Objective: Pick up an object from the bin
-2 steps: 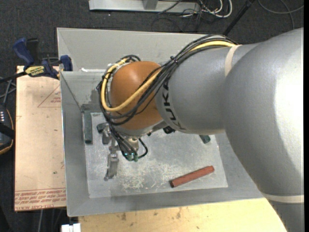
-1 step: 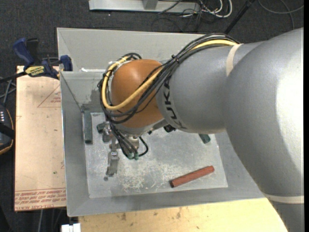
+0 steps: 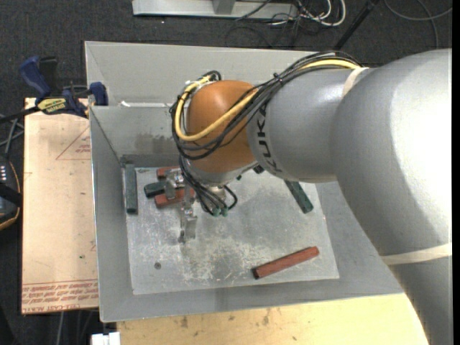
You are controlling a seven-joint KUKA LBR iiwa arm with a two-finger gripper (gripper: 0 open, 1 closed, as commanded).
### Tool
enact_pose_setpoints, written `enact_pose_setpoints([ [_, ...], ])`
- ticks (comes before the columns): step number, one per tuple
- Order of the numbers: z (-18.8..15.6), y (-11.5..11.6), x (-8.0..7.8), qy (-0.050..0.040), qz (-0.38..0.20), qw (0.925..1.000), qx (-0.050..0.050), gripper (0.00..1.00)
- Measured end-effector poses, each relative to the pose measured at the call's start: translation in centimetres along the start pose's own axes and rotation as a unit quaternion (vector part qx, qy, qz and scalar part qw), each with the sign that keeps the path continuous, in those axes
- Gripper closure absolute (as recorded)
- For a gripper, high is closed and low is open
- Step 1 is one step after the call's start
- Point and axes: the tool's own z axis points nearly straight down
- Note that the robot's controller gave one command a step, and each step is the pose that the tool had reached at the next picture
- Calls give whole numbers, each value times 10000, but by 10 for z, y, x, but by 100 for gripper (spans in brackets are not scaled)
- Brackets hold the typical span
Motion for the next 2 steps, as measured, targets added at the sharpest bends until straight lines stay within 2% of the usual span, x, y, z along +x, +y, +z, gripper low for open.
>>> enact_pose_setpoints([
  [1,-6,-20,-11,64,264,9996,19,0],
  [2,-35,-20,-11,31,331,9994,16,0],
])
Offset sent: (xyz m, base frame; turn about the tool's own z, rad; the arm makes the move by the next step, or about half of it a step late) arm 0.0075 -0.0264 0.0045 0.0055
